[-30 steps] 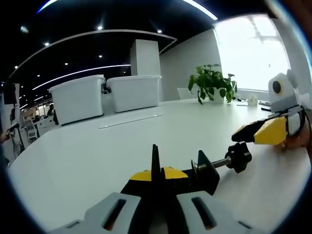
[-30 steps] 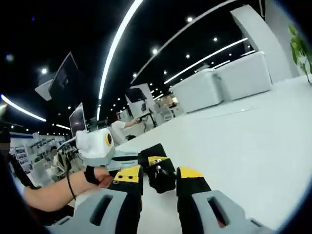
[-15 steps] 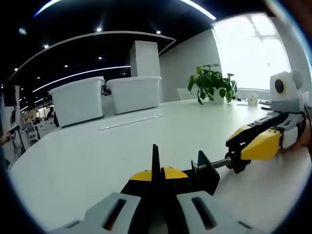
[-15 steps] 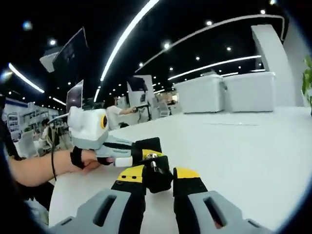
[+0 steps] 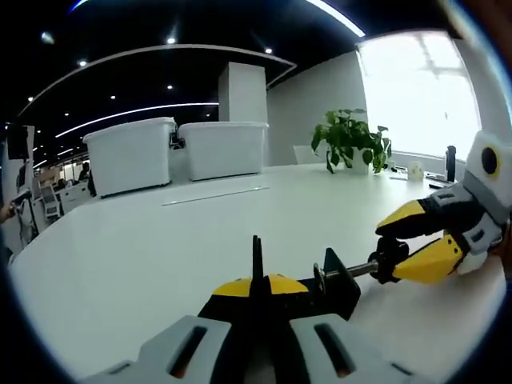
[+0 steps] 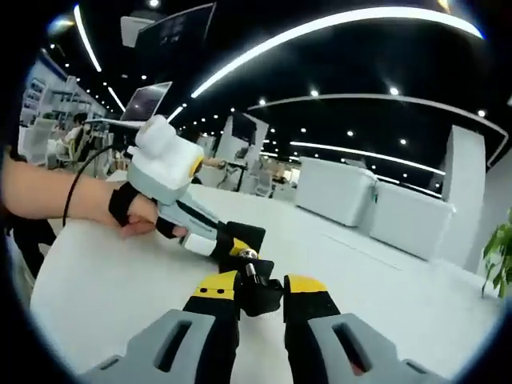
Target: Clamp the fixed fixture on the desktop, loosen the retaining clip, secure it to the edge of the desk, and tighten the retaining clip.
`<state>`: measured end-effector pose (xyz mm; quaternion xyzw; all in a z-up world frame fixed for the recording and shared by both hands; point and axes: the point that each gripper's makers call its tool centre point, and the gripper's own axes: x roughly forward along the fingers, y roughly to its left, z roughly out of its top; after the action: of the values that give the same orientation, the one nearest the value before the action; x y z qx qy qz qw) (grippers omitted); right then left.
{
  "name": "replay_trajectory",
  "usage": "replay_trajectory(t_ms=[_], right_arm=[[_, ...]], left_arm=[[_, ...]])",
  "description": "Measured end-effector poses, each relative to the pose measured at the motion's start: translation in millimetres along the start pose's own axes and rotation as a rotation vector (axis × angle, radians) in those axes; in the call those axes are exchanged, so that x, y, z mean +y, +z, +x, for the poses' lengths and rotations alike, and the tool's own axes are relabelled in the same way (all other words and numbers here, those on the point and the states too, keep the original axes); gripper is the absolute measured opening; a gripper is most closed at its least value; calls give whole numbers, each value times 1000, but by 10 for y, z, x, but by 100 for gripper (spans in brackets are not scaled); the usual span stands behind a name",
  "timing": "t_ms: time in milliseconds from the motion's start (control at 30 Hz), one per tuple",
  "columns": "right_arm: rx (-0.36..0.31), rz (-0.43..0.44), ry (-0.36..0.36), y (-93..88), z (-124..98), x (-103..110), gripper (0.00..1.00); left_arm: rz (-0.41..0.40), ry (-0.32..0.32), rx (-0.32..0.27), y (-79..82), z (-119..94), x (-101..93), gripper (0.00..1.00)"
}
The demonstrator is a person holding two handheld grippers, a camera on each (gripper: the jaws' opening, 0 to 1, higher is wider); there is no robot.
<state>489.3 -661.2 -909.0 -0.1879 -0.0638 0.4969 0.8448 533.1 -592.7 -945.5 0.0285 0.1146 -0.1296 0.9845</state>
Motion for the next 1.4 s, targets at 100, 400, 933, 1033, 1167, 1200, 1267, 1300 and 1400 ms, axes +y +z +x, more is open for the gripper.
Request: replay_trajectory(t_ms=[100,400,933,1033,1167,1200,1267,1300,1400], right_arm=[[8,-219,-28,25,-8,64,20],[15,-334,-40,8,18,62,19],[28,-543,-70,16,50,100,19],[26,-539,-70,17,46,101,19],[15,-415,-69,45,34,71,20],[5,-315,-73,80,22,29,22],[-57,-51,-61,186,-29,-81,28],[-80,90,-57,207,-60,-167,29],[-90,386,-41,149,-117,-343,29]], left_arm=[[2,2,0,0,-2,-3,5],[2,12,0,-3,2,2,5],[19,19,-1,-2,-3,-13,5],[20,19,-1,-1,-6,-14,5],[20,17,-1,-1,-6,-14,5],[20,17,-2,-1,-6,-15,5],[27,18,-3,0,-6,-17,5],[28,18,-3,1,-6,-17,5],[27,15,-3,1,-3,-19,5]])
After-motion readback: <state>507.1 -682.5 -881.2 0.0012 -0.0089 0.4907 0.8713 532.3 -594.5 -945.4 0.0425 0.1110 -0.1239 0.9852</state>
